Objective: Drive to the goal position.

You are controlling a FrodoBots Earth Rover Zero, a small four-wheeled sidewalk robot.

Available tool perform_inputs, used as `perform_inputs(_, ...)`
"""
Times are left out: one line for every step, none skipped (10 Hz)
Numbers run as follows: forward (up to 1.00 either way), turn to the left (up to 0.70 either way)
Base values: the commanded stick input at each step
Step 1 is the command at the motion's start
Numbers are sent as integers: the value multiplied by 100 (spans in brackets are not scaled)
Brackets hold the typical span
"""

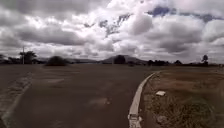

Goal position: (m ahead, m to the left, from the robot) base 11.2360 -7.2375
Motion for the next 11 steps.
perform_inputs(0, 0)
perform_inputs(0, 0)
perform_inputs(0, 0)
perform_inputs(0, 0)
perform_inputs(5, 0)
perform_inputs(20, 0)
perform_inputs(50, 0)
perform_inputs(73, 0)
perform_inputs(85, 0)
perform_inputs(85, 0)
perform_inputs(85, 0)
